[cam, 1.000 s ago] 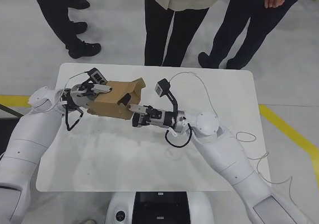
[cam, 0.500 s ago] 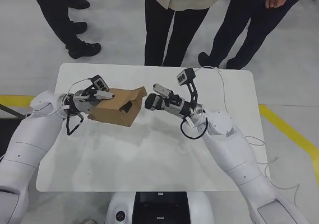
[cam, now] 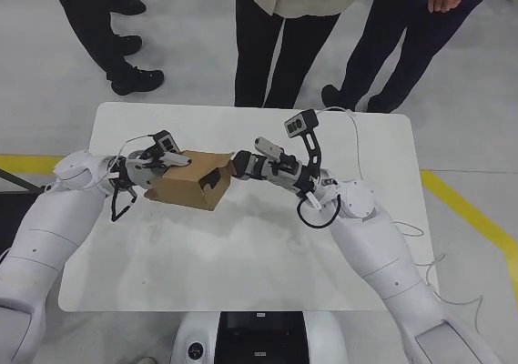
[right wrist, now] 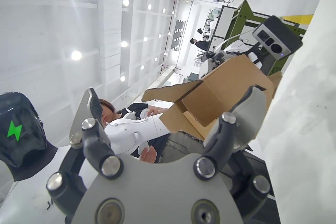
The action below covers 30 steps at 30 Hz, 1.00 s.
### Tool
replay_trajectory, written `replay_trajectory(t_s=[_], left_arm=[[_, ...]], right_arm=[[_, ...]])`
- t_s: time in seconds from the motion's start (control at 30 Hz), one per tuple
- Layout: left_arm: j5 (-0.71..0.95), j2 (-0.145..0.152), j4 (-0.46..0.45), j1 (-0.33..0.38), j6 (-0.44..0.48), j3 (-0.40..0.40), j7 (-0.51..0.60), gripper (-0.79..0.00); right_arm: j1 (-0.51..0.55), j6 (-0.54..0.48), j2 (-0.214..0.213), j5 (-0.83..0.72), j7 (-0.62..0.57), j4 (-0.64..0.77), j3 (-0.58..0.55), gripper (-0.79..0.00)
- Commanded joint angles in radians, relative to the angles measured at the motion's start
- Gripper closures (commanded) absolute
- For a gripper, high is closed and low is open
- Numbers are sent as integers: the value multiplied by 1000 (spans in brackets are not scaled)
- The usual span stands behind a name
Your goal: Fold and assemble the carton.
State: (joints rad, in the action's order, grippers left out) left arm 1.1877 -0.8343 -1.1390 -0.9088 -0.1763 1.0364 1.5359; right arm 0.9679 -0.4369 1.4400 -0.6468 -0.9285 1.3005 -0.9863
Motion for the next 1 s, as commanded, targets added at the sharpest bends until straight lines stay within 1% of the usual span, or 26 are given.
replay_trajectory(t_s=[0.0,0.3,0.67,0.97], left_arm=[[1,-1,12,7,6,-8,0,0],[8,-8,40,33,26,-32,0,0],[-7,-11,43,45,44,-55,0,0],[1,-7,52,44,52,-51,0,0]], right_arm=[[0,-1,0,-6,-12,3,-2,-785],[11,12,0,-10,-39,29,5,-785],[10,27,7,6,-39,47,37,-785],[20,28,2,14,-24,61,7,-785]])
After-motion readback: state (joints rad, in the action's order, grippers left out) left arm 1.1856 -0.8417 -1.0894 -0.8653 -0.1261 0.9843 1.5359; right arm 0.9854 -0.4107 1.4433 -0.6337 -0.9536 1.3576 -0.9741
